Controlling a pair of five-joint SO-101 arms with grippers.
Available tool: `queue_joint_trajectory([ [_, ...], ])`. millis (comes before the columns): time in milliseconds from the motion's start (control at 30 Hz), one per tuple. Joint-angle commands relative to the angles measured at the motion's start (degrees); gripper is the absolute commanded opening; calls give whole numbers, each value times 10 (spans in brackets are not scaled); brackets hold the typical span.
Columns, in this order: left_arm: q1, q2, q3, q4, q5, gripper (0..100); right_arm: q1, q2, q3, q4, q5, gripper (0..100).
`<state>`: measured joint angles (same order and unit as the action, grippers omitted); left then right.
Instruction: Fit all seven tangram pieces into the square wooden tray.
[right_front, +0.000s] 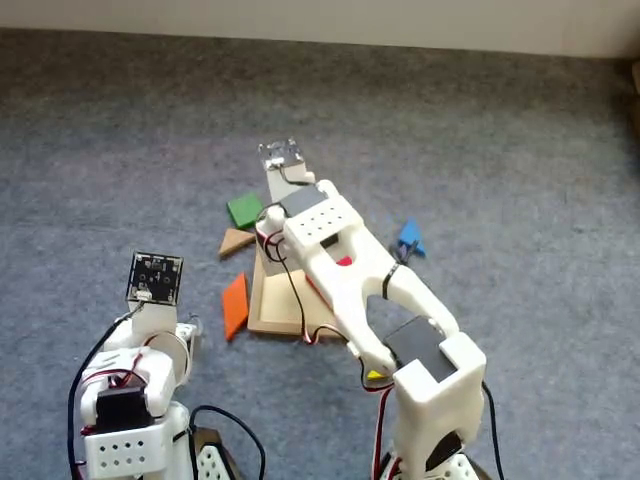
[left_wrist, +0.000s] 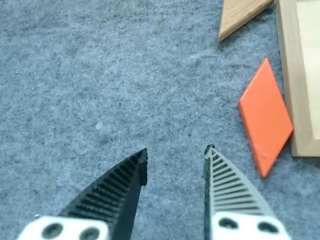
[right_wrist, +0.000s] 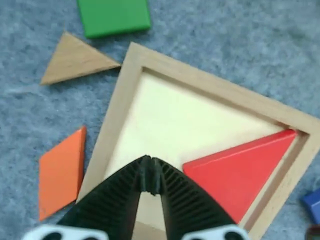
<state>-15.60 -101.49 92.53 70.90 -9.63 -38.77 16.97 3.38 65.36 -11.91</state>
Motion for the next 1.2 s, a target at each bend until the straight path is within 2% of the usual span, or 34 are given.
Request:
queue_joint_trajectory([
  [0, 6, -30, -2, -11, -5, 193, -7, -7, 12, -29, 6, 5],
  [167, 6, -30, -2, -10, -5, 193, 0, -7, 50, -30, 4, 5],
  [433, 6, -30, -2, -9, -5, 193, 69, -8, 55, -29, 4, 5],
  [967, 6, -30, -2, -9, -5, 193, 65, -15, 50, 86, 20, 5],
  [1167, 6, -30, -2, -10, -5, 191, 26, -148, 55, 118, 52, 5],
])
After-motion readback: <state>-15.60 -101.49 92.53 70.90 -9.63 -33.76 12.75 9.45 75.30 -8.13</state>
